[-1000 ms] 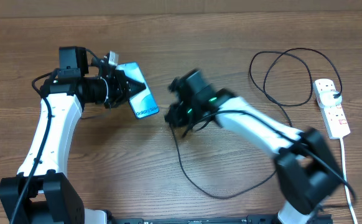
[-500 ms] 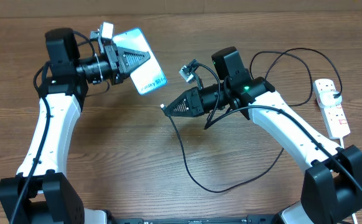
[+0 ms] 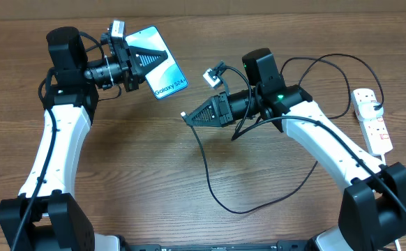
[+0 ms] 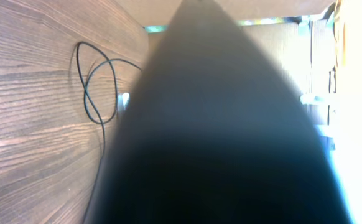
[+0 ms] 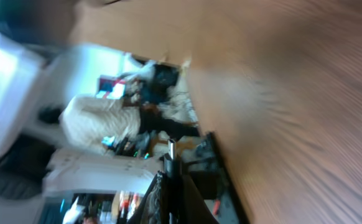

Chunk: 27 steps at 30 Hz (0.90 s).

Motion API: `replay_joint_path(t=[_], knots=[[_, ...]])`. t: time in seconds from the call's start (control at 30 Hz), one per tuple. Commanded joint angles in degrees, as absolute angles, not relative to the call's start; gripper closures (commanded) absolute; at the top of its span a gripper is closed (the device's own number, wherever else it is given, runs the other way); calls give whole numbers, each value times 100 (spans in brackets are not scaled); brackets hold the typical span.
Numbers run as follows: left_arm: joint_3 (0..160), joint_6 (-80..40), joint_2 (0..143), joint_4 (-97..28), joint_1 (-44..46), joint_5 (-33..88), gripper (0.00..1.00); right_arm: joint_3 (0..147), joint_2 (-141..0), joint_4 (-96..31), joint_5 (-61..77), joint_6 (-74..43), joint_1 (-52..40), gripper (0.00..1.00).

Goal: Plug charger to phone and switch on socket

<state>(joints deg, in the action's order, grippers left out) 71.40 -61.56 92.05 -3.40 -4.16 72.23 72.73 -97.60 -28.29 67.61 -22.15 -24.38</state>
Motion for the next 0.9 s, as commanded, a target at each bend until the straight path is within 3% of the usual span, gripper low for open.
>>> replay_joint_path(t=[0.0,0.37,0.57,0.87], knots=[[7210,-6055,9139,-301,-451,7609,96,7314,-9708,-3291,5251,-2239,-2241,96],[7210,-5509,9139,-318,-447,8106,96,7314,-9714,-5599,-327,-2082,-1841,96],[7210,-5369,9139,-320,-447,8103,96,7262,-9797,-5951,-1188,-2119,-1868,96],[7210,-5262,9139,-464,-447,8106,96,6917,-9909,-5474,-1197,-2143,-1870,96]])
